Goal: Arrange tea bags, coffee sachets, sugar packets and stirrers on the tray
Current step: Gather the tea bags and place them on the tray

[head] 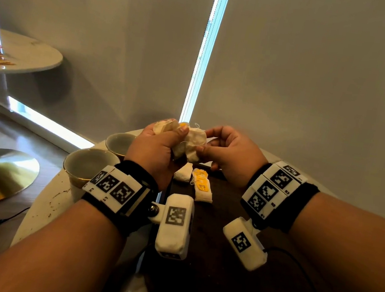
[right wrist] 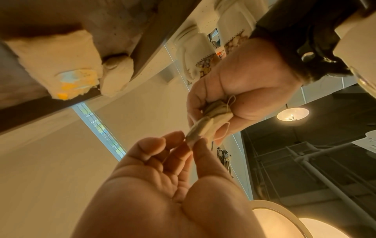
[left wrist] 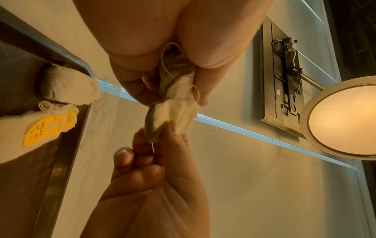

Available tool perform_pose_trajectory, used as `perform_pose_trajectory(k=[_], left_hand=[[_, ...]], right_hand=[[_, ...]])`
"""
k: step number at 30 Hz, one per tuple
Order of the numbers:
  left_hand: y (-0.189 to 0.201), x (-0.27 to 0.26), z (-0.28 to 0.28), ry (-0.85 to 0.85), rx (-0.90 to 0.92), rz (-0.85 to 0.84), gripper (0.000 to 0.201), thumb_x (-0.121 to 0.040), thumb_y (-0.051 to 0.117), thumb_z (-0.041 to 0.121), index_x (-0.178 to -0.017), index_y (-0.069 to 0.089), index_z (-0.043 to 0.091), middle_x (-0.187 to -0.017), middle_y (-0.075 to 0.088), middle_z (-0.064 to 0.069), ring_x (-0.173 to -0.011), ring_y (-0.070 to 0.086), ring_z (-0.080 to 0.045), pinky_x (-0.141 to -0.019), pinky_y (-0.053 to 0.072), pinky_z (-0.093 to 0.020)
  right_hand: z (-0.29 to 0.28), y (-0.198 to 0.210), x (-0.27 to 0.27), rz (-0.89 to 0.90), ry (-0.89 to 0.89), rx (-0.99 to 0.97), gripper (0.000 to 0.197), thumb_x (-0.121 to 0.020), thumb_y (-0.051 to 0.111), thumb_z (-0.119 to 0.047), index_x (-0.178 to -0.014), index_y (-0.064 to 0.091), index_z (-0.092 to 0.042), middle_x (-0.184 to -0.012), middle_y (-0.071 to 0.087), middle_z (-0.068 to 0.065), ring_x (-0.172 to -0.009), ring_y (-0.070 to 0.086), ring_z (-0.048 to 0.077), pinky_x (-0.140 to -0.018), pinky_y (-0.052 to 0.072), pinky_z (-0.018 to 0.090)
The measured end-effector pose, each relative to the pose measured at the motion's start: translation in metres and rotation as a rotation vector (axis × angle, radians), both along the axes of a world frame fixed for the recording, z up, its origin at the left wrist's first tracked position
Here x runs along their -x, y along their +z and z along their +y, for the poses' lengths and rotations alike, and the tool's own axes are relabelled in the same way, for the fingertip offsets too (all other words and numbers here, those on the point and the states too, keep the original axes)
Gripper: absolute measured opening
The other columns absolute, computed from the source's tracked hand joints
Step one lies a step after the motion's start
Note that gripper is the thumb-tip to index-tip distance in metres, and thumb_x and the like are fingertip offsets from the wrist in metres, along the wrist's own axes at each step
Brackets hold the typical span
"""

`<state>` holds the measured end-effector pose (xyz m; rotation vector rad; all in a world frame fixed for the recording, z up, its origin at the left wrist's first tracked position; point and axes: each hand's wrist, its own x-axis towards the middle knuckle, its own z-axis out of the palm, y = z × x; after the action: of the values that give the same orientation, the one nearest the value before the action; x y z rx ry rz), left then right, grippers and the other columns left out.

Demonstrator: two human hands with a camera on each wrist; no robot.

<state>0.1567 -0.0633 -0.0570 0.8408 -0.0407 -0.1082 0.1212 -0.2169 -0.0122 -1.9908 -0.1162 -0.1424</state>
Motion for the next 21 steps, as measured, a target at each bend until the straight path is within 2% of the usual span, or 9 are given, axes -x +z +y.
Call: perform_pose_trajectory(k=[3, 6, 8, 10, 12, 16, 21], left_hand=[[0.0, 0.0, 0.0, 0.014, 0.01, 0.01, 0.035, -0.092, 0.07, 0.011, -0.125, 0.058, 0.014, -0.119, 0.07, -0.017, -0.099, 0.074, -0.031, -0.071, 0.061, -0.04], [0.002, 0.001, 0.0, 0.04, 0.035, 0.035, 0.028, -0.093, 0.068, 0.009, -0.119, 0.059, 0.017, -0.114, 0.071, -0.014, -0.085, 0.074, -0.022, -0.065, 0.06, -0.032], [0.003, 0.001, 0.0, 0.063, 0.059, 0.054, 0.027, -0.094, 0.067, 0.009, -0.118, 0.058, 0.018, -0.112, 0.071, -0.011, -0.081, 0.075, -0.019, -0.065, 0.06, -0.03], [0.003, 0.0, 0.001, 0.087, 0.07, 0.068, 0.033, -0.095, 0.067, 0.009, -0.126, 0.057, 0.017, -0.111, 0.071, -0.012, -0.084, 0.076, -0.019, -0.063, 0.059, -0.029], [0.003, -0.001, 0.003, 0.112, 0.066, 0.074, 0.039, -0.094, 0.068, 0.011, -0.131, 0.056, 0.016, -0.11, 0.072, -0.012, -0.086, 0.077, -0.02, -0.062, 0.058, -0.028], [0.003, -0.002, 0.004, 0.152, 0.07, 0.076, 0.042, -0.094, 0.07, 0.013, -0.133, 0.055, 0.018, -0.111, 0.073, -0.012, -0.086, 0.077, -0.019, -0.061, 0.058, -0.028], [0.006, 0.001, 0.005, 0.153, 0.11, 0.059, 0.036, -0.095, 0.068, 0.01, -0.128, 0.057, 0.017, -0.104, 0.073, -0.01, -0.078, 0.076, -0.018, -0.063, 0.059, -0.028]], right_hand=[[-0.003, 0.0, 0.001, 0.008, 0.013, -0.034, 0.023, -0.088, 0.072, -0.011, -0.106, 0.063, -0.021, -0.084, 0.075, 0.001, -0.068, 0.07, 0.008, -0.053, 0.049, 0.018], [-0.006, -0.001, -0.002, 0.007, -0.02, -0.006, 0.016, -0.089, 0.071, -0.013, -0.1, 0.066, -0.022, -0.083, 0.076, -0.003, -0.072, 0.071, 0.008, -0.056, 0.05, 0.021], [-0.01, -0.002, -0.004, 0.008, -0.055, -0.008, 0.011, -0.089, 0.07, -0.013, -0.095, 0.067, -0.021, -0.087, 0.076, 0.001, -0.077, 0.071, 0.013, -0.059, 0.052, 0.026], [-0.013, -0.001, -0.006, 0.004, -0.101, -0.034, 0.007, -0.09, 0.069, -0.013, -0.093, 0.068, -0.019, -0.092, 0.075, 0.008, -0.079, 0.07, 0.019, -0.061, 0.052, 0.03], [-0.017, 0.0, -0.008, 0.01, -0.147, -0.044, 0.004, -0.092, 0.068, -0.013, -0.092, 0.067, -0.017, -0.09, 0.074, 0.008, -0.076, 0.067, 0.018, -0.06, 0.05, 0.029], [-0.023, 0.004, -0.014, 0.037, -0.233, -0.046, 0.003, -0.093, 0.066, -0.013, -0.091, 0.065, -0.015, -0.085, 0.071, 0.006, -0.07, 0.063, 0.015, -0.058, 0.048, 0.028], [-0.019, 0.001, -0.027, 0.08, -0.31, 0.105, 0.006, -0.088, 0.071, -0.017, -0.086, 0.067, -0.02, -0.087, 0.07, 0.004, -0.071, 0.06, 0.014, -0.058, 0.047, 0.028]])
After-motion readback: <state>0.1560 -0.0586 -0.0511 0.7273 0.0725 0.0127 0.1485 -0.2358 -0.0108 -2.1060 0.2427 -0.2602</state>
